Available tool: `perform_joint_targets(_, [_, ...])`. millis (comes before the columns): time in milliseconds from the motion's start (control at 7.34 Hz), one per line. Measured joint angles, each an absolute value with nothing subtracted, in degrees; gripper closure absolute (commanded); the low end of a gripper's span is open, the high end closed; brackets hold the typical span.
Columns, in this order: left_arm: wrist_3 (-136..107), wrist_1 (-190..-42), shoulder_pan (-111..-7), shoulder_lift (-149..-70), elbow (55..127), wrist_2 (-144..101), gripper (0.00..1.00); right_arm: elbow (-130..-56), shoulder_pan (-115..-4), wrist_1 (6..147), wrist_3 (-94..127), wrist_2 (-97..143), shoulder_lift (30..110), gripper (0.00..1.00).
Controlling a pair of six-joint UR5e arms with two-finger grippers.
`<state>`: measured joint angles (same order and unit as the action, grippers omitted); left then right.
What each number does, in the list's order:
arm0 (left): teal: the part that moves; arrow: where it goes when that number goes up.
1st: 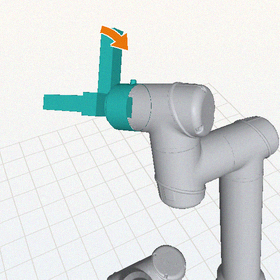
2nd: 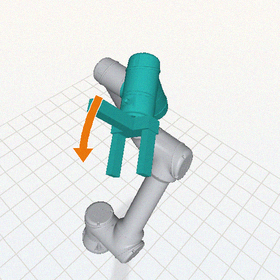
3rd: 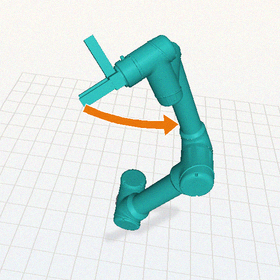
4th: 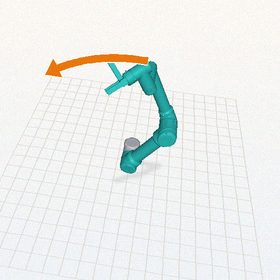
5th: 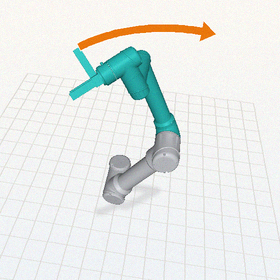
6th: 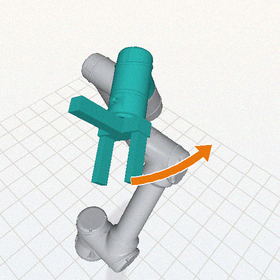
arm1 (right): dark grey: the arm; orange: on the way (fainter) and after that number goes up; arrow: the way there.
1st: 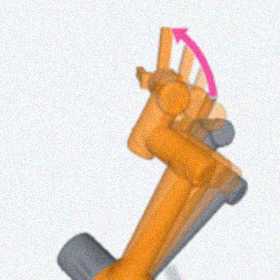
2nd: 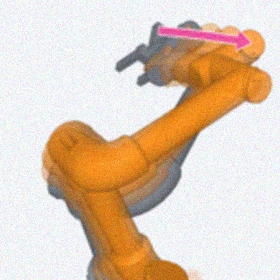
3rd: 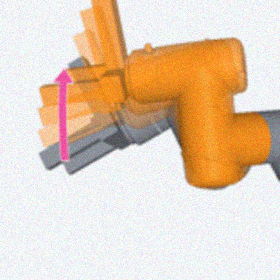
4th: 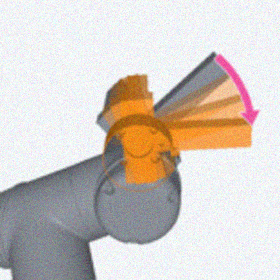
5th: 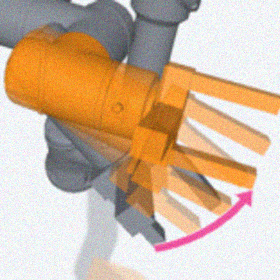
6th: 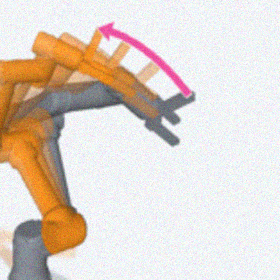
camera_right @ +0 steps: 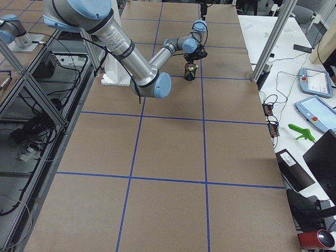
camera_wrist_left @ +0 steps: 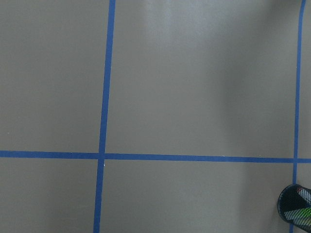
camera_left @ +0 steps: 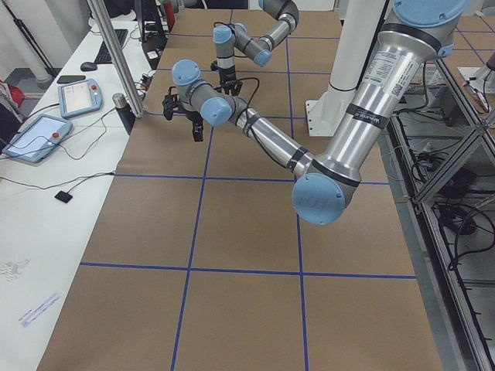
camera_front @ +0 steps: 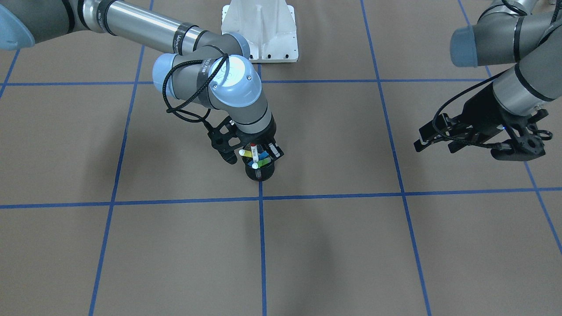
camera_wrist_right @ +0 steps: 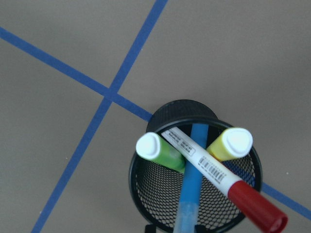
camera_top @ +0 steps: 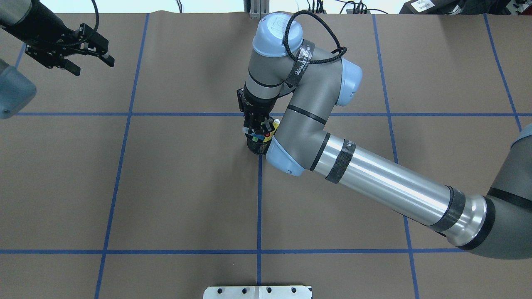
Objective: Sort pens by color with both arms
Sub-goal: 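Close the right gripper on the blue marker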
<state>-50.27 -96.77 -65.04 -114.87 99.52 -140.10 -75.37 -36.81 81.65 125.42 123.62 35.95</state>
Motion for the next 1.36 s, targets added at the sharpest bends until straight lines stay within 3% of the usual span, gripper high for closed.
perform_joint_targets(272, [-50.35, -96.77, -65.04, -114.87, 99.66, -140.1, 0.0, -75.47, -36.83, 81.65, 125.21, 123.68, 35.82, 0.74])
perform_joint_targets(409, [-50.36, -96.77, -65.04, -114.87, 99.73, -140.1, 0.0, -75.49, -36.81, 81.65, 125.16, 123.74, 35.74, 0.65])
perform_joint_targets(817, [-50.38, -96.77, -65.04, -114.82, 99.9, -140.1, 0.0, -75.5, -36.63, 81.63, 125.13, 123.87, 35.69, 0.62])
perform_joint_targets(1362, [-51.26, -96.77, -64.97, -115.0, 100.04, -140.1, 0.0, -75.61, -36.21, 81.56, 124.09, 123.87, 35.76, 0.8])
